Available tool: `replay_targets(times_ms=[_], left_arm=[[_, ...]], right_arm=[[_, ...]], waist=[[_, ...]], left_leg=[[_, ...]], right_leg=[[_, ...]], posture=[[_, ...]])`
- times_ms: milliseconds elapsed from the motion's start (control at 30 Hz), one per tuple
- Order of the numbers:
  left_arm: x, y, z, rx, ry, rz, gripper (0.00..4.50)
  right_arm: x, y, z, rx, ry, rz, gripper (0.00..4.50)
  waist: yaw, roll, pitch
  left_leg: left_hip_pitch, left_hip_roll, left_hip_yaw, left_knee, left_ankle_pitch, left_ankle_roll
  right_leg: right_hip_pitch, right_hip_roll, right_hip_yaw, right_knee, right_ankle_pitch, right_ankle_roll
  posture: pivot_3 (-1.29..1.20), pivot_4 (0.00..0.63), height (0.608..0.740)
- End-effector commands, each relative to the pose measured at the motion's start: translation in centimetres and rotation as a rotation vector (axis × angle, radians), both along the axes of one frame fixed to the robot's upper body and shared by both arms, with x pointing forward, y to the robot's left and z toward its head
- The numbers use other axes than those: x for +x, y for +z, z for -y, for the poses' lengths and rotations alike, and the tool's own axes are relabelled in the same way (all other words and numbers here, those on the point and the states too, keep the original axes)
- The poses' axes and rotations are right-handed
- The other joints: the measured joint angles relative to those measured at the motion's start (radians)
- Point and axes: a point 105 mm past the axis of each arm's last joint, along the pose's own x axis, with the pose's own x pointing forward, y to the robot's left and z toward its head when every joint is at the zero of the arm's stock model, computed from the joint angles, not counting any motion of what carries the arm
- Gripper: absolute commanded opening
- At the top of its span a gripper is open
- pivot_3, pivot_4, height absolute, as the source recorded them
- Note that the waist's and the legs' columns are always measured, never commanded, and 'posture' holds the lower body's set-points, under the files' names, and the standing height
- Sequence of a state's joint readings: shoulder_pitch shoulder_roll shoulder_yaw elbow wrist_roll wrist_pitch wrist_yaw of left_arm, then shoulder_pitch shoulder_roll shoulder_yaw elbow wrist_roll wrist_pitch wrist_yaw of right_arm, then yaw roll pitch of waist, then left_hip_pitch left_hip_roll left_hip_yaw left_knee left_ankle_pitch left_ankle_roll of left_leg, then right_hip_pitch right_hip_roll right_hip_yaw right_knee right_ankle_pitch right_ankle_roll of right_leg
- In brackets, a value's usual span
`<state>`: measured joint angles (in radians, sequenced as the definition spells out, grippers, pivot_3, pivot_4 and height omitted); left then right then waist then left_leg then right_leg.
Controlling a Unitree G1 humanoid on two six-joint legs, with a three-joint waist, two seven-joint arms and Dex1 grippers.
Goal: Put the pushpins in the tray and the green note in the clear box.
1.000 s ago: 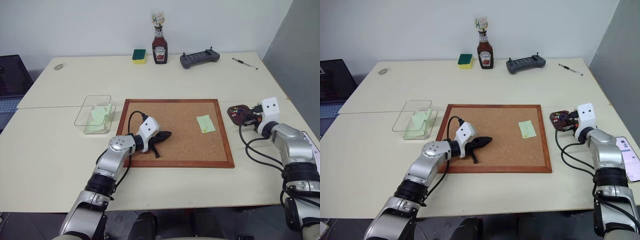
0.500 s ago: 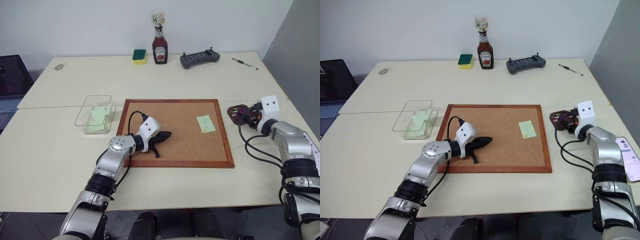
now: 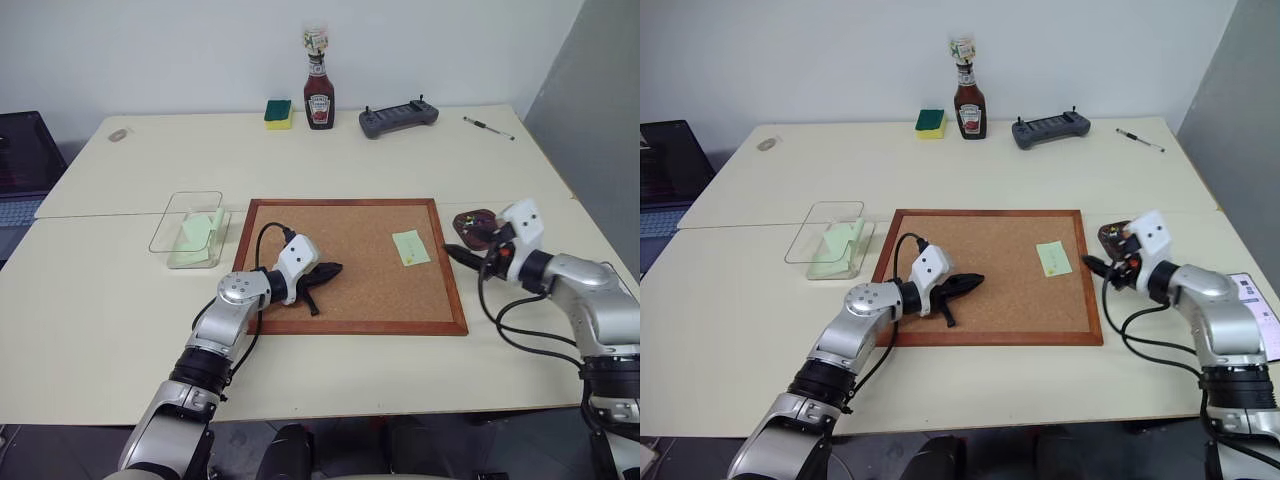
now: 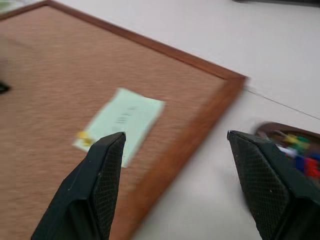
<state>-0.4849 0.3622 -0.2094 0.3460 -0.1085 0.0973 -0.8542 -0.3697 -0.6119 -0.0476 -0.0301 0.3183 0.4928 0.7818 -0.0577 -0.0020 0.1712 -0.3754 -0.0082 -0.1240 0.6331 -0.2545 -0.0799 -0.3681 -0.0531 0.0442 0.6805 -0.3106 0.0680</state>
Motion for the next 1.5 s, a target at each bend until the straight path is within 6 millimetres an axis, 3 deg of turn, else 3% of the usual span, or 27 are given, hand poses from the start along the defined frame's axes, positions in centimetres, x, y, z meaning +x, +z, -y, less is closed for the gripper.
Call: replay_targets(times_ms=[33,433,633,1033,1267,1467,1500], left_arm=[[-0.7,-3.3,-0.9,0.082,0.023,-0.104,0.0],[-0.8,-3.3,-1.0,0.081,0.028,-0.105,0.0],[-0.8,-3.3,-0.9,0.079,0.028,-0.106,0.0],[-0.8,-3.3,-1.0,0.079,0.027,-0.106,0.0],[-0.9,-3.3,-0.9,0.068,0.029,-0.109,0.0],[-0.7,-3.3,-1.0,0.034,0.061,-0.137,0.0],[-0.5,-3.2,-1.1,0.03,0.076,-0.137,0.18]], right_arm=[[-0.2,-0.2,-2.5,-0.019,0.079,0.039,3.45],[1.3,-2.3,-3.1,-0.074,0.097,0.034,3.45],[1.4,-2.9,-3.4,-0.102,0.112,0.037,2.48],[1.5,-2.9,-3.4,-0.097,0.117,0.041,0.01],[1.5,-2.1,-3.1,-0.081,0.118,0.055,0.01],[1.2,0.0,-3.8,-0.055,0.146,0.129,0.01],[1.1,0.3,-4.0,-0.058,0.152,0.143,0.0]], waist=[[0.001,0.0,0.0],[0.003,0.0,0.0],[0.003,0.0,0.0],[0.003,0.0,0.0],[0.003,0.0,0.0],[0.003,0.0,0.0],[0.002,0.0,0.0]], left_leg=[[0.0,0.0,0.0,0.0,0.0,0.0],[0.0,0.0,0.0,0.0,0.0,0.0],[0.0,0.0,0.0,0.0,0.0,0.0],[0.0,0.0,0.0,0.0,0.0,0.0],[0.0,0.0,0.0,0.0,0.0,0.0],[0.0,0.0,0.0,0.0,0.0,0.0],[-0.001,0.0,0.0,0.0,0.0,0.0]], right_leg=[[0.0,0.0,0.0,0.0,0.0,0.0],[0.0,0.0,0.0,0.0,0.0,0.0],[0.0,0.0,0.0,0.0,0.0,0.0],[0.0,0.0,0.0,0.0,0.0,0.0],[0.0,0.0,0.0,0.0,0.0,0.0],[-0.001,0.0,0.0,0.0,0.0,0.0],[-0.001,0.0,0.0,0.0,0.0,0.0]], posture=[[0.0,0.15,0.74],[0.0,0.15,0.74],[0.0,0.15,0.74],[0.0,0.15,0.74],[0.0,0.15,0.74],[0.0,0.15,0.74],[0.0,0.15,0.74]])
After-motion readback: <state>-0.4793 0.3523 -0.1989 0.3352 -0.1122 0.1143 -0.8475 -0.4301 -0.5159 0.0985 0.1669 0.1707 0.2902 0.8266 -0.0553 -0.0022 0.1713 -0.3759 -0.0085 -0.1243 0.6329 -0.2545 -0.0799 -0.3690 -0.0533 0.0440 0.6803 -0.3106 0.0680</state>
